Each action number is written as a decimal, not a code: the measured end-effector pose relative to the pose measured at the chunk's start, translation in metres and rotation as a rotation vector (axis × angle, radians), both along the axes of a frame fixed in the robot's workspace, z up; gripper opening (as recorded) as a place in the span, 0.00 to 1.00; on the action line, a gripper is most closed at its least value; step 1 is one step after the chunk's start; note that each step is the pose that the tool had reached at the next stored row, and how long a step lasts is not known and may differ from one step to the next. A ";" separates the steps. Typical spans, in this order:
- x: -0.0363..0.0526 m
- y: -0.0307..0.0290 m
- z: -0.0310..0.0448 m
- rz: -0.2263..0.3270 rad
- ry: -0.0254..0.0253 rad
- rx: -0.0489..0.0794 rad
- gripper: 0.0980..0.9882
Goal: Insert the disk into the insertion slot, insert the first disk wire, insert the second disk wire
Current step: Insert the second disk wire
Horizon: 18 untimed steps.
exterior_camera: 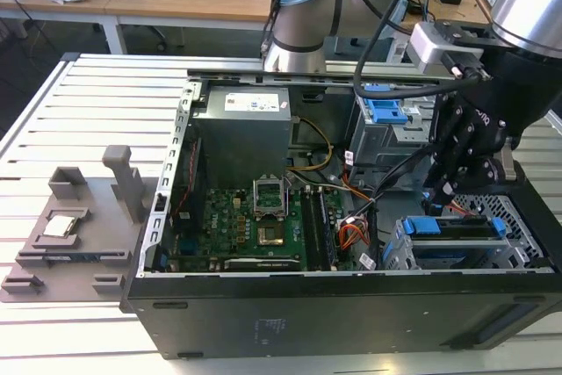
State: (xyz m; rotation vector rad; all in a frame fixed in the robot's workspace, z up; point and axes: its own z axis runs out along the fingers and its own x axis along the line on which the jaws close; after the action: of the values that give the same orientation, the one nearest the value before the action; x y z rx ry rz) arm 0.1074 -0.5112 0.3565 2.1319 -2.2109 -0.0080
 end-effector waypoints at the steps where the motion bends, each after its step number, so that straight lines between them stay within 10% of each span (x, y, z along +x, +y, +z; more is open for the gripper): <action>1: 0.0000 0.0007 -0.0004 0.000 0.0000 -0.007 0.23; 6: 0.0000 0.0093 -0.0041 0.000 0.0000 -0.079 0.23; 15: 0.0000 0.0188 -0.0152 0.000 0.0001 -0.155 0.23; 18: 0.0000 0.0188 -0.0177 0.000 0.0001 -0.162 0.23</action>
State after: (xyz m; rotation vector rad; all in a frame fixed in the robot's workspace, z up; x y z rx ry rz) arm 0.1073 -0.4923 0.3388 2.0462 -2.1313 0.1649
